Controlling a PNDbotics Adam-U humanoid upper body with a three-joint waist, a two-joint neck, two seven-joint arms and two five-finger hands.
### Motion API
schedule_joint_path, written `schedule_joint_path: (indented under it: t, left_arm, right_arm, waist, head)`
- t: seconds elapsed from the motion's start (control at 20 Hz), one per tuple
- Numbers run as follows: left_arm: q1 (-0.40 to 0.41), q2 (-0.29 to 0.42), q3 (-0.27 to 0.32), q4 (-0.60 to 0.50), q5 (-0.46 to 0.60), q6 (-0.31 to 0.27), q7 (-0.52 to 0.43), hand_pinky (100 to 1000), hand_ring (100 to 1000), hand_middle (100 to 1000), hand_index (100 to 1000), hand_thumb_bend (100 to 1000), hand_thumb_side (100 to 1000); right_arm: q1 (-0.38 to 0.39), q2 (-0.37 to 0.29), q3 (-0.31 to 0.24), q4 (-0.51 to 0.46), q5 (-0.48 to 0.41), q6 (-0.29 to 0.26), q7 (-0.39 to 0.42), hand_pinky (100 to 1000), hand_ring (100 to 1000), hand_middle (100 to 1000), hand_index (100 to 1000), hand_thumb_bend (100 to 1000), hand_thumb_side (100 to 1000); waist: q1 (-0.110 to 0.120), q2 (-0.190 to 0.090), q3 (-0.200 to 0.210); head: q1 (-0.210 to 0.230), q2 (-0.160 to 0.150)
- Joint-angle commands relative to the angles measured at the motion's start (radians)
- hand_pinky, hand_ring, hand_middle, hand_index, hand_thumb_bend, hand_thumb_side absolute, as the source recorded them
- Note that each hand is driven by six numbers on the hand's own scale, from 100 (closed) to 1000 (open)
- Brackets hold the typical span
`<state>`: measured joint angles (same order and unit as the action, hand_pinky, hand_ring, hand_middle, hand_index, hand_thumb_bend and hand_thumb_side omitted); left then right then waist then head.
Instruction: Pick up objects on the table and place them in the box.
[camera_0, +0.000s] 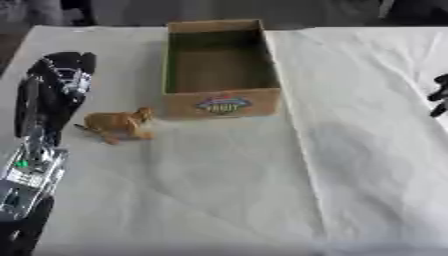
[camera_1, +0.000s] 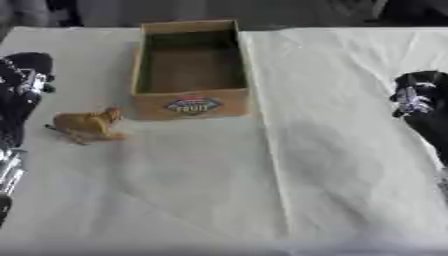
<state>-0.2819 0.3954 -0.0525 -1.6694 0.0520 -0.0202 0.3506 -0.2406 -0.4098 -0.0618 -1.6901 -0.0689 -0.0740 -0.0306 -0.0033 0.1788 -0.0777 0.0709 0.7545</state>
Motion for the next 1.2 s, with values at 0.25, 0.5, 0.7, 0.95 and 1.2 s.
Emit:
schedule_joint_path:
  t: [0.25,0.5,0.7,0.95,1.2]
  left_arm:
    - [-0.013,0.024,0.012,-0.025,-0.015,0.002,-0.012,514,557,549,683,554,490]
    - [-0.024,0.065,0.011,-0.033,-0.055,0.015,-0.064,529,577,573,702,566,314]
    - [-0.047,0.137,0.002,-0.039,-0.117,0.050,-0.134,553,593,594,719,501,153]
    - [-0.103,0.285,0.018,-0.051,-0.283,0.085,-0.434,587,607,608,723,497,100]
    - [-0.170,0.393,0.008,-0.024,-0.314,0.082,-0.689,611,616,617,735,542,100]
  right_arm:
    - [-0.006,-0.023,-0.010,-0.020,-0.006,0.001,-0.002,385,538,603,599,100,385]
    - [-0.004,-0.024,-0.010,-0.020,-0.006,0.002,-0.001,385,537,602,599,100,384]
    - [-0.001,-0.028,-0.009,-0.019,-0.005,0.003,0.000,385,536,601,599,100,383]
    - [0.003,-0.030,-0.009,-0.018,-0.003,0.004,0.002,385,536,600,599,100,383]
    - [0.007,-0.032,-0.008,-0.018,-0.004,0.005,0.004,385,535,600,599,100,383]
  waist:
    - [0.000,-0.016,0.000]
    - [0.002,-0.019,-0.002]
    - [0.005,-0.022,-0.005]
    - [0.007,-0.027,-0.009]
    - [0.008,-0.031,-0.015]
  head:
    - [0.002,-0.006]
    - [0.002,-0.006]
    - [0.001,-0.003]
    - [0.001,0.000]
    - [0.002,0.000]
